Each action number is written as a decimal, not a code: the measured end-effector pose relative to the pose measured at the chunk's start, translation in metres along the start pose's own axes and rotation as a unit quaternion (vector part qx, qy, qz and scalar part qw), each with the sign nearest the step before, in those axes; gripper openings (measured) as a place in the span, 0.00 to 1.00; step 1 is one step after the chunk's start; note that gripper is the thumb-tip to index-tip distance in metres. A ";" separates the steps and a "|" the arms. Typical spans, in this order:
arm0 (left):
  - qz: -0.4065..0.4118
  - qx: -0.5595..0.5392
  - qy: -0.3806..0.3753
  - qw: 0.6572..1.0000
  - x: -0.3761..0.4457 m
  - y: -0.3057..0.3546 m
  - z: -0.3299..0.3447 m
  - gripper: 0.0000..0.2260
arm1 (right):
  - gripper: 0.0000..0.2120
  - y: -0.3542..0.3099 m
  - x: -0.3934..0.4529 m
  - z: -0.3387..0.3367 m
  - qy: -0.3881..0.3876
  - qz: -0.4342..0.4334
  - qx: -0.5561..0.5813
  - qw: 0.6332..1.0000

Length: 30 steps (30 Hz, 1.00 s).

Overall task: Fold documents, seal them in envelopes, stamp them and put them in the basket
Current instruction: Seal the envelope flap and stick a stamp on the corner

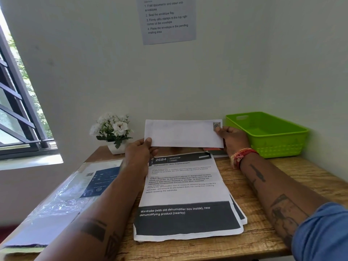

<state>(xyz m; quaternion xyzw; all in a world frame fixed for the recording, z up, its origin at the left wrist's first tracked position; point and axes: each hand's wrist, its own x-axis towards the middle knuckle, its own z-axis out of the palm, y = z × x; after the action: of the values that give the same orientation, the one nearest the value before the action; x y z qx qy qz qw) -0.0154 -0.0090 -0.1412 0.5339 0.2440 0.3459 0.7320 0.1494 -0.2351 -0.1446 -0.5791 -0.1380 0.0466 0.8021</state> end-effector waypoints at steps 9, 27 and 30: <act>0.010 -0.037 0.003 0.999 0.001 -0.002 -0.010 0.12 | 0.10 -0.010 -0.011 0.004 -0.044 0.055 0.072 0.995; 0.001 0.021 -0.172 0.985 -0.056 0.021 0.103 0.07 | 0.03 -0.076 -0.038 -0.016 0.081 -0.010 0.027 0.996; 0.021 0.024 -0.189 0.981 -0.071 0.024 0.144 0.06 | 0.04 -0.095 -0.049 -0.051 0.106 -0.017 0.031 0.994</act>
<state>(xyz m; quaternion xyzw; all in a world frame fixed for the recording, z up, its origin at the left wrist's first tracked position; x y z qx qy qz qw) 0.0379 -0.1476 -0.0744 0.6118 0.0979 0.2484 0.7446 0.1080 -0.3239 -0.0780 -0.5535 -0.0611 -0.0246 0.8303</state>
